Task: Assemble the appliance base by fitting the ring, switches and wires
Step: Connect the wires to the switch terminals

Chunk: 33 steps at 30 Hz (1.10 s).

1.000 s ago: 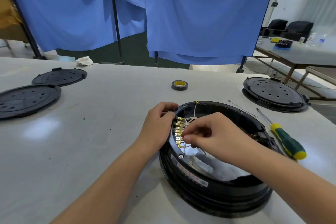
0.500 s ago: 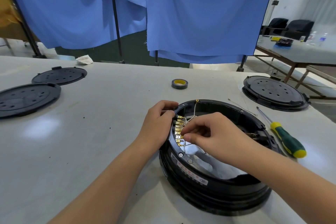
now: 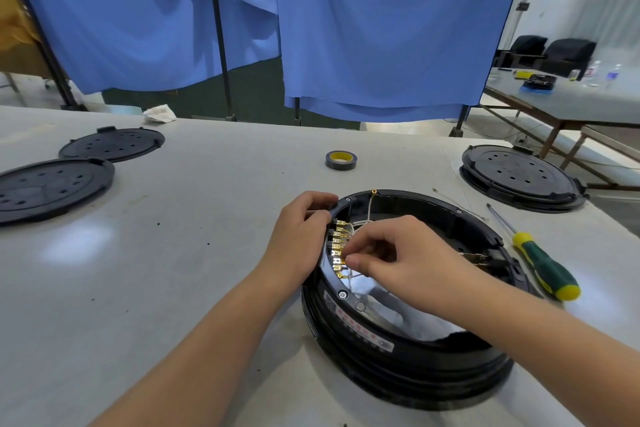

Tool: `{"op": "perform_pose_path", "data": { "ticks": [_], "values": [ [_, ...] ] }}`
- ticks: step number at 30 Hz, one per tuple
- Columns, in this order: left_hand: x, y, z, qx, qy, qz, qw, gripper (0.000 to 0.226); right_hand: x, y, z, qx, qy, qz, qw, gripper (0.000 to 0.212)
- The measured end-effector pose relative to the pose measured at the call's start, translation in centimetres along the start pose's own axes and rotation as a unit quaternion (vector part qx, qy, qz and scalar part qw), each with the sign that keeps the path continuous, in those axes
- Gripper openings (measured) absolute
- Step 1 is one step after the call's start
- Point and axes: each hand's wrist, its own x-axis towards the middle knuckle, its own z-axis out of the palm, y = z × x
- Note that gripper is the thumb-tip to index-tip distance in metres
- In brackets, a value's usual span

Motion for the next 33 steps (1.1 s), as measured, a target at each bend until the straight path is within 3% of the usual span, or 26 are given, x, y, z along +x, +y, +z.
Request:
{"op": "perform_pose_path", "data": {
  "ticks": [14,22,33],
  "values": [
    [-0.1,0.1,0.3,0.0,0.005,-0.005,1.0,0.034,0.1,-0.1,0.4,-0.004,0.009,-0.008,1.0,0.01],
    [-0.2,0.2,0.2,0.013,-0.006,-0.003,1.0,0.034,0.3,-0.4,0.3,-0.064,0.006,-0.044,0.997,0.008],
    [-0.5,1.0,-0.6,0.037,-0.036,-0.043,0.998,0.031,-0.1,-0.3,-0.3,-0.052,0.019,-0.069,0.996,0.006]
  ]
}}
